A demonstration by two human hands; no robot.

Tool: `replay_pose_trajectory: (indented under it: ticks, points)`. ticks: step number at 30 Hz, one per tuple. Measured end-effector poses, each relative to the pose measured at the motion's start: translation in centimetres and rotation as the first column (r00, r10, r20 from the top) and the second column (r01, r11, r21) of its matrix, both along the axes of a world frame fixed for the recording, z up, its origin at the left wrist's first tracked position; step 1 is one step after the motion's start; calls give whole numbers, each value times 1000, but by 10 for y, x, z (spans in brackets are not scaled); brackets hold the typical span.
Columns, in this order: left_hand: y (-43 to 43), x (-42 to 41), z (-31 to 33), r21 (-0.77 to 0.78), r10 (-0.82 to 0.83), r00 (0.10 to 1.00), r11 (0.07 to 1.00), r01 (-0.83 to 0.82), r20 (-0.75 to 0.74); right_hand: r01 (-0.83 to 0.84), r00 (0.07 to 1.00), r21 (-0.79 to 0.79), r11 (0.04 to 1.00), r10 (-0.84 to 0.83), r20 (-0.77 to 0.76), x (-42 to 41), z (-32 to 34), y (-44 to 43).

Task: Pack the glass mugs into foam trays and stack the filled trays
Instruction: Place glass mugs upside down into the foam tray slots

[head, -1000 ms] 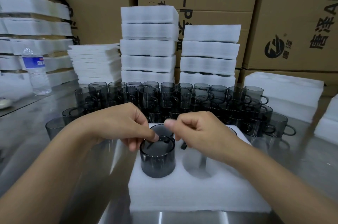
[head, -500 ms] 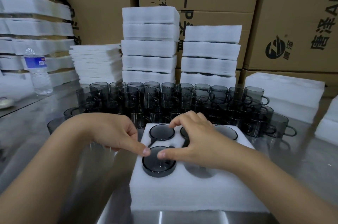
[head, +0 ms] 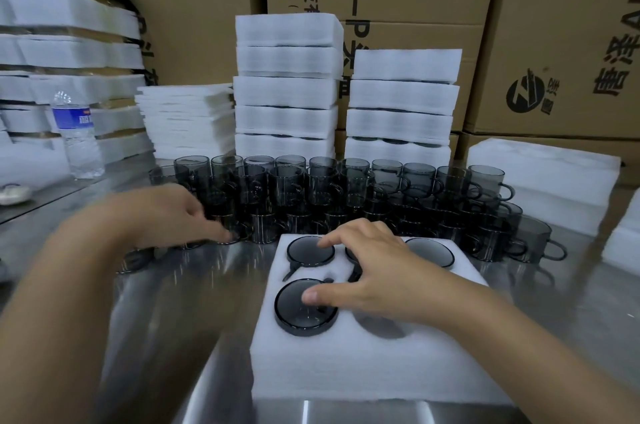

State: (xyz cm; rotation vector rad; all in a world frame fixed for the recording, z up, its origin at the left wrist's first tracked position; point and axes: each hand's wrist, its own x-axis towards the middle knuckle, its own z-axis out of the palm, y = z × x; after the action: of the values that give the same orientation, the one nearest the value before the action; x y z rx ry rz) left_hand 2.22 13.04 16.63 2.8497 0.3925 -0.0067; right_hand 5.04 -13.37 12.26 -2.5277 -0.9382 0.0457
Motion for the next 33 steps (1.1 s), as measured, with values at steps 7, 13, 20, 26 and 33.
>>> replay_pose_trajectory:
  ticks: [7,13,20,26,33]
  points:
    - [33,4,-5,97,375,916,916,-390,145,-11,1000,-4,1000,11,10,3,-2,1]
    - [25,2,-13,223,360,931,914,-339,-64,-17,999,-14,1000,18,40,4,-4,1]
    - [24,2,-13,213,339,937,925,-315,-89,-23,999,-11,1000,23,43,4,-5,0]
    - [15,5,-17,23,261,958,965,-260,-121,-26,998,-11,1000,27,50,4,-5,1]
    - [-18,8,-17,-148,44,976,986,-76,-211,-26,998,-29,999,27,62,3,-5,0]
